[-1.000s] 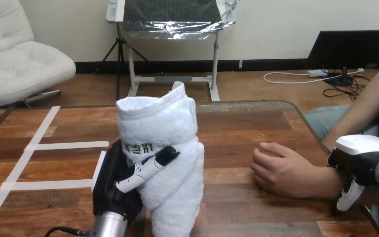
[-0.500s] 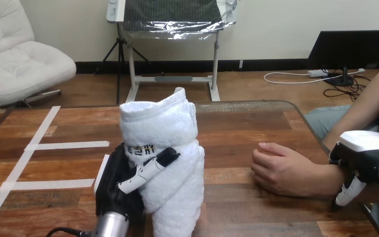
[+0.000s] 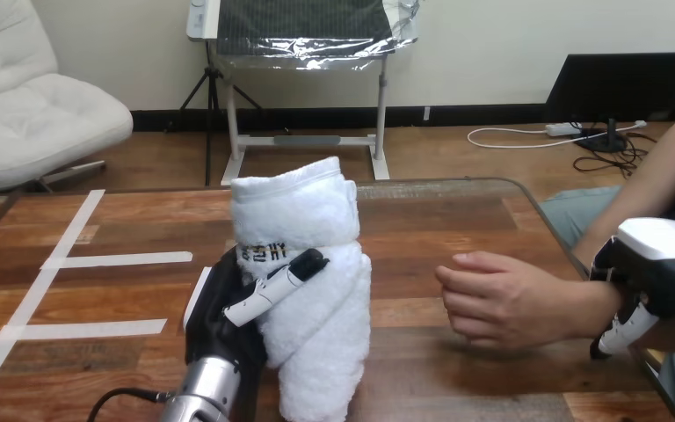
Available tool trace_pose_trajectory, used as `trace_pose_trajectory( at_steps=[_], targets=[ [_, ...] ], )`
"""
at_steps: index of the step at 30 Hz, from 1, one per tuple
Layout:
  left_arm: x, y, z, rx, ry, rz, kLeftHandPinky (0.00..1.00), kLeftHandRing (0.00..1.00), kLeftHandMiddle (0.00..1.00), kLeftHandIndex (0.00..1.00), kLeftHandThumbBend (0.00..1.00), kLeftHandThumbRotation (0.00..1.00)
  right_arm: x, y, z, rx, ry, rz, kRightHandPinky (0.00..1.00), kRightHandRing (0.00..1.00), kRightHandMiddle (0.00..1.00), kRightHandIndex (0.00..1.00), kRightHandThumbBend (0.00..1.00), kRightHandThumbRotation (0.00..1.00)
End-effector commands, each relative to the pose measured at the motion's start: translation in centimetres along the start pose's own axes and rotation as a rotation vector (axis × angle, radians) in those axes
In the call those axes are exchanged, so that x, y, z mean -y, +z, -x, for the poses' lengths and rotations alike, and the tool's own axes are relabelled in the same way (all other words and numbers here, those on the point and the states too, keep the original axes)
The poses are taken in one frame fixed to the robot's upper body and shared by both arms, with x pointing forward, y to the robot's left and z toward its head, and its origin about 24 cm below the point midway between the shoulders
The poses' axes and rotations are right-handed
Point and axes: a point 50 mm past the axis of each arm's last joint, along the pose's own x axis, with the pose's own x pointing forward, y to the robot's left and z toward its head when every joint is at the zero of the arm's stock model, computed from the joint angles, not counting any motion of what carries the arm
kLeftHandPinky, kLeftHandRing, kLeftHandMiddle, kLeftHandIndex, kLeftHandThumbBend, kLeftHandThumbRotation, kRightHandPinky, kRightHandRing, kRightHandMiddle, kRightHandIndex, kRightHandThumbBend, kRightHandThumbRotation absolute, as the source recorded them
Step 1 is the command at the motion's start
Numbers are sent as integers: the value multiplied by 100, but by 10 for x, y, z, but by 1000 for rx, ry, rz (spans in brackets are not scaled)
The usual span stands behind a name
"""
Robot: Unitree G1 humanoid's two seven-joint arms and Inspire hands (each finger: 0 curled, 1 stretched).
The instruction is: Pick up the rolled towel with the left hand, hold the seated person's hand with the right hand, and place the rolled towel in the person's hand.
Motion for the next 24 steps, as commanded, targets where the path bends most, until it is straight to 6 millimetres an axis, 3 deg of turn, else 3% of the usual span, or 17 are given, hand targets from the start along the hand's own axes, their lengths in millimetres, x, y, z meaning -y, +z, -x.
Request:
trace_pose_trajectory(
  at_steps=[1,14,24],
  targets=[
    [12,14,-31,-9,-67,-15,34,37,43,47,96,7,19,4,8,19,-113,-28,27,37,46,50,78,0],
    [21,10,-55,-141,-78,97,35,38,44,47,97,3,24,4,17,27,-161,-41,28,39,47,50,79,0],
    [36,10,-72,-204,-98,82,35,38,44,47,96,2,31,7,25,29,-199,-34,30,40,49,50,80,0]
  ],
)
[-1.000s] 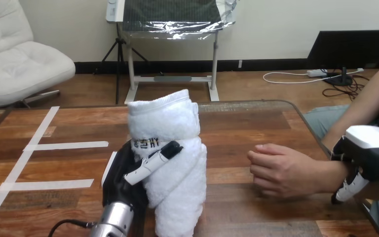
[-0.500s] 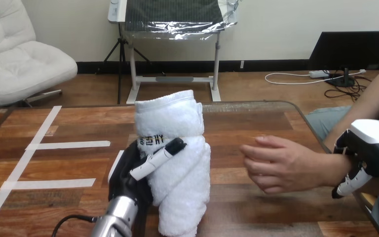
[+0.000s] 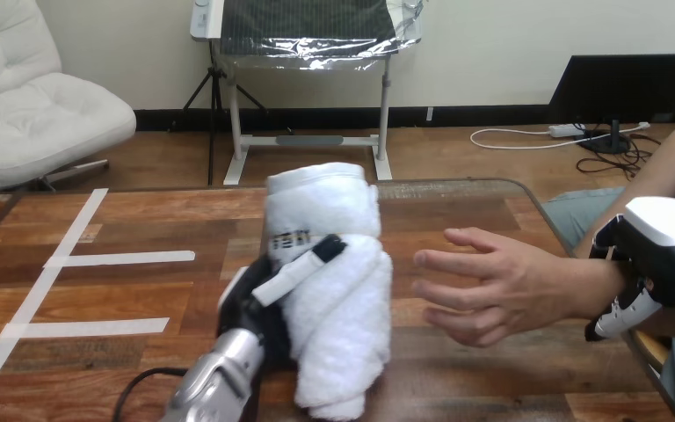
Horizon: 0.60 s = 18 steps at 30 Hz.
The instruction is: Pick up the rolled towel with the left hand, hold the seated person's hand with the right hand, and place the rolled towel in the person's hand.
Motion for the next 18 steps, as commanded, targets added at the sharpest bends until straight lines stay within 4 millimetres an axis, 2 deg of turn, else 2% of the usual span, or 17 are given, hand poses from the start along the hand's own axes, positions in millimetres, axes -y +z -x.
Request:
trace_pose_trajectory(
  at_steps=[1,18],
  targets=[
    [37,27,-29,25,-100,-26,35,38,44,47,96,2,20,1,8,-4,-107,-9,30,40,50,50,80,0],
    [73,30,-48,-17,-195,-58,36,40,46,49,95,4,38,12,23,40,-182,-52,27,35,44,51,80,0]
  ],
)
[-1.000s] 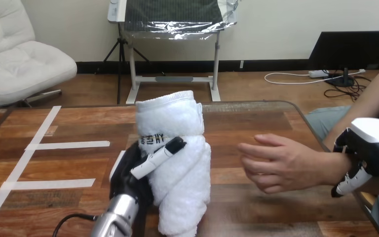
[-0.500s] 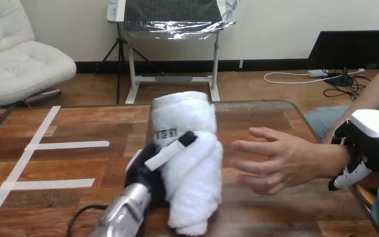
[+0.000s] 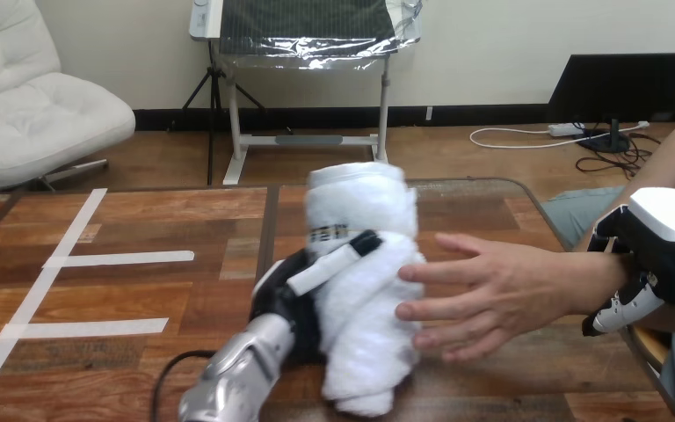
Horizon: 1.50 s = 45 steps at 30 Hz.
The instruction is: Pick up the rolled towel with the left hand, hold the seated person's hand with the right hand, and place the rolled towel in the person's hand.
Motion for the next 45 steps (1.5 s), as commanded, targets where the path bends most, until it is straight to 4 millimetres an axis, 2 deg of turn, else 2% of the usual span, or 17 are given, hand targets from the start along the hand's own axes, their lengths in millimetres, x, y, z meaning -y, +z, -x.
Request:
trace_pose_trajectory(
  at_steps=[1,14,24,35,45],
  targets=[
    [49,38,-25,77,-152,-44,36,40,46,49,94,4,32,8,8,24,-137,-24,27,35,44,51,80,0],
    [81,39,-35,67,-210,-88,36,39,46,49,89,3,43,16,13,60,-194,-21,29,36,45,50,83,0],
    [107,37,-39,65,-257,-117,35,39,46,49,85,3,46,20,15,64,-205,-10,25,32,41,49,83,0],
    [132,32,-40,54,-306,-114,35,38,43,47,86,4,43,19,14,63,-196,-15,28,35,44,49,82,0],
    [145,23,-38,57,-346,-103,34,37,42,46,84,3,41,18,13,61,-193,-16,31,38,47,49,81,0]
  ],
)
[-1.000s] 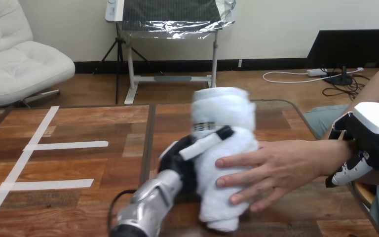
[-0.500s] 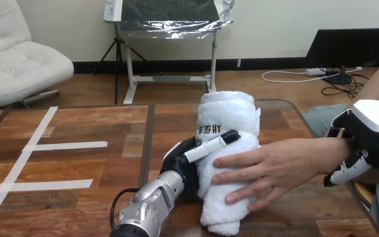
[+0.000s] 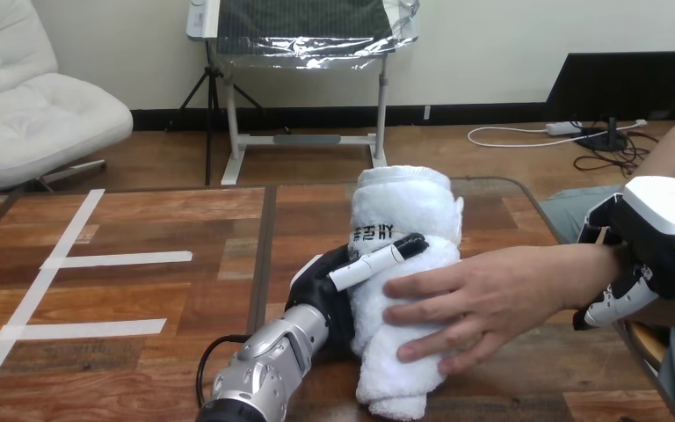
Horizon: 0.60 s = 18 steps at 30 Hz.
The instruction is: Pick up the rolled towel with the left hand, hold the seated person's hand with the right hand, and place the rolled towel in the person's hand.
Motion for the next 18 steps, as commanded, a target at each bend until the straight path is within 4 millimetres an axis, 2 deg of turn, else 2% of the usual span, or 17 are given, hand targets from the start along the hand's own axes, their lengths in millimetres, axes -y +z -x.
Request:
trace_pose_trajectory(
  at_steps=[1,18],
  targets=[
    [113,41,-25,144,-299,-28,34,37,42,46,84,3,34,8,3,30,-157,-4,31,38,47,49,81,0],
    [115,30,-23,114,-290,-94,32,37,42,46,86,7,31,7,4,33,-152,-12,29,36,46,48,82,0]
  ],
)
